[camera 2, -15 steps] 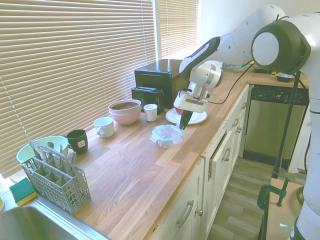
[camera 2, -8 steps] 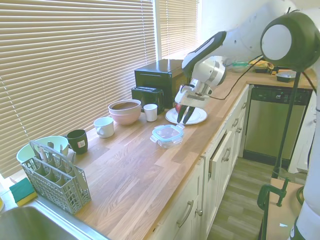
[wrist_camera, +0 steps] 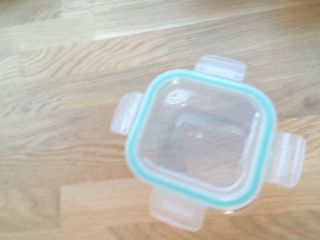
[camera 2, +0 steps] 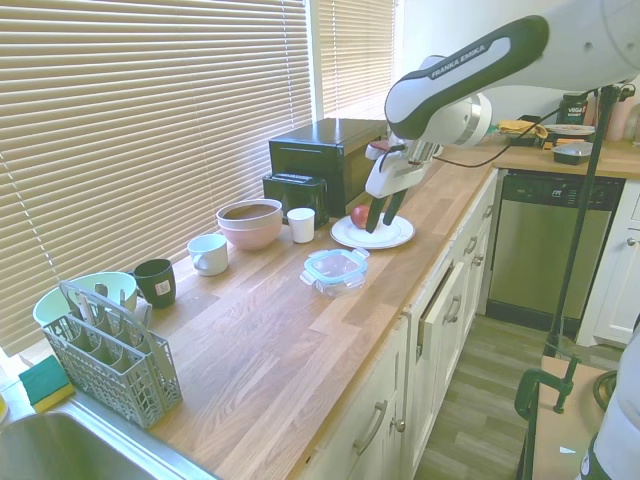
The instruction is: Cover the lid of the food container
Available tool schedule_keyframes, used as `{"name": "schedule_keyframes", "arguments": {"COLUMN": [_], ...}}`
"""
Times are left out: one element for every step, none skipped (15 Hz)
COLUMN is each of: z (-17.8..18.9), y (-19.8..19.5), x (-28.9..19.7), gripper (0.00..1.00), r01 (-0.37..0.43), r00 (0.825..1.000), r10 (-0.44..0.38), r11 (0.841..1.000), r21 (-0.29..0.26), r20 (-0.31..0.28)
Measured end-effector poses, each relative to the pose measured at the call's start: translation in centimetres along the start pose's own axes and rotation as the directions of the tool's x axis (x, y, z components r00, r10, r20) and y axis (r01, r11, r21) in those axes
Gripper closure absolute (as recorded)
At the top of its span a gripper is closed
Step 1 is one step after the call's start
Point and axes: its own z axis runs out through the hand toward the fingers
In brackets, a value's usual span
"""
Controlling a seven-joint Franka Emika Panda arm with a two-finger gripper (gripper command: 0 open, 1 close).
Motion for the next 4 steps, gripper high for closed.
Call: {"name": "schedule_keyframes", "arguments": {"z": [-0.2, -0.4, -0.6, -0.7], "y": [-1.3, -2.2, -2.4, -2.4], "x": [-2.7, -5.2, -7.3, -8.8], "gripper": [0.00, 0.00, 0.00, 0.00], "r01": [0.022, 0.034, 0.039, 0.039], "r00": [1.000, 0.999, 0.999, 0.999], "r10": [-0.022, -0.034, -0.039, -0.039], "r11": [0.999, 0.998, 0.998, 0.998], "r21": [-0.026, -0.043, -0.052, -0.058], "r20": [0.000, -0.001, 0.004, 0.007]}}
